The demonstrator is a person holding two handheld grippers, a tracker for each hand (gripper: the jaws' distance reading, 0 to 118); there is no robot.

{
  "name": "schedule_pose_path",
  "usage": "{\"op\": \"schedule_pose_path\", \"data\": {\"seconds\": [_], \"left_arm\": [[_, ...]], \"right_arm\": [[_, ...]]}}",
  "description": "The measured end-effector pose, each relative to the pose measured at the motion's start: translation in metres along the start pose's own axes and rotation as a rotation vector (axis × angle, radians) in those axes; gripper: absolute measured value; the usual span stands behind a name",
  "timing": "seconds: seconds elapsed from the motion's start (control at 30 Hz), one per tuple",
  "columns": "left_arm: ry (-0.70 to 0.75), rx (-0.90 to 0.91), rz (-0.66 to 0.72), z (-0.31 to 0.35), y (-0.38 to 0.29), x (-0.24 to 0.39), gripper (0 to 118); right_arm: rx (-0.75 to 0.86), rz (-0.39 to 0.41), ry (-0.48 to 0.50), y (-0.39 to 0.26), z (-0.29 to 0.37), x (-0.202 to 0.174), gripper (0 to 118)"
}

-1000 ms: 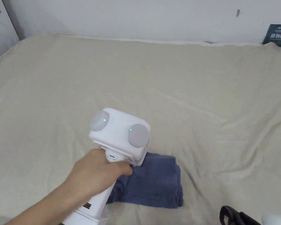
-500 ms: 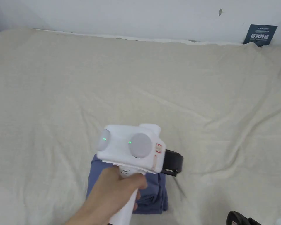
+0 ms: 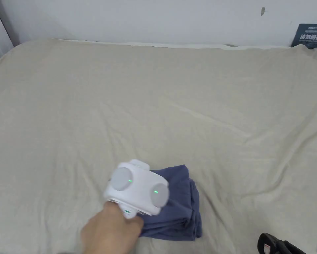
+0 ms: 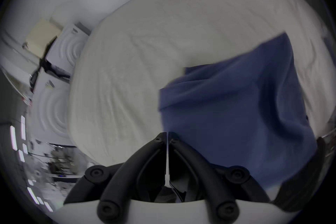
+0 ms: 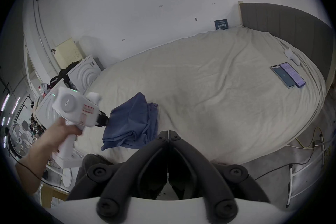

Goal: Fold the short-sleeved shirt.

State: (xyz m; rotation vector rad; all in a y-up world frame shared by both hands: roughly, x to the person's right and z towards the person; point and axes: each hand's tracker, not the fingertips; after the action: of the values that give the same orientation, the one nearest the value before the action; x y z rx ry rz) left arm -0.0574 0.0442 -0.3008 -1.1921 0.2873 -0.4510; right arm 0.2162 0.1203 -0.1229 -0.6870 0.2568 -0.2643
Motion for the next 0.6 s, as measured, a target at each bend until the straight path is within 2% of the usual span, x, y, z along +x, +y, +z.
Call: {"op": "schedule_pose_path", "data": {"seconds": [0.03,0.1,0.17,0.2,0.27,0.3,0.33,0.37,0.4,0.43,0.47,0.53,0.6], "left_arm": [[0.068,0.027,-0.070,0.005,0.002,0.027,1],[0.057,0.078,-0.143,0.024,0.003,0.074,1],[0.093,0.118,-0.302,0.041,0.000,0.123,1],[0.101,0.195,-0.305,0.053,0.000,0.144,1],[0.046,0.231,-0.342,0.068,0.002,0.177,1],[-0.031,0.245,-0.324,0.072,0.005,0.185,1],[-0.180,0.231,-0.290,0.076,0.011,0.186,1],[-0.326,0.202,-0.254,0.075,0.015,0.183,1],[-0.428,0.195,-0.192,0.075,0.017,0.175,1],[-0.460,0.198,-0.145,0.076,0.017,0.162,1],[-0.519,0.192,-0.094,0.078,0.022,0.143,1],[-0.824,0.174,0.048,0.075,0.023,0.087,1],[-1.021,0.154,0.163,0.066,0.021,0.032,1]], "right_arm": [[0.007,-0.009,-0.011,0.000,0.004,0.005,1],[0.011,-0.022,-0.036,-0.002,0.011,0.015,1],[0.008,-0.038,-0.073,-0.004,0.016,0.026,1],[0.004,-0.043,-0.086,-0.004,0.019,0.031,1],[-0.006,-0.055,-0.119,-0.006,0.024,0.040,1],[-0.005,-0.055,-0.130,-0.006,0.027,0.043,1],[0.001,-0.119,-0.148,-0.005,0.030,0.044,1],[0.002,-0.126,-0.129,-0.003,0.032,0.046,1],[0.004,-0.137,-0.120,-0.001,0.035,0.047,1],[0.011,-0.126,-0.125,0.000,0.036,0.043,1],[0.019,-0.110,-0.131,0.002,0.035,0.039,1],[0.011,-0.093,-0.124,0.006,0.025,0.032,1],[-0.011,-0.085,-0.061,0.012,0.009,0.019,1]]}}
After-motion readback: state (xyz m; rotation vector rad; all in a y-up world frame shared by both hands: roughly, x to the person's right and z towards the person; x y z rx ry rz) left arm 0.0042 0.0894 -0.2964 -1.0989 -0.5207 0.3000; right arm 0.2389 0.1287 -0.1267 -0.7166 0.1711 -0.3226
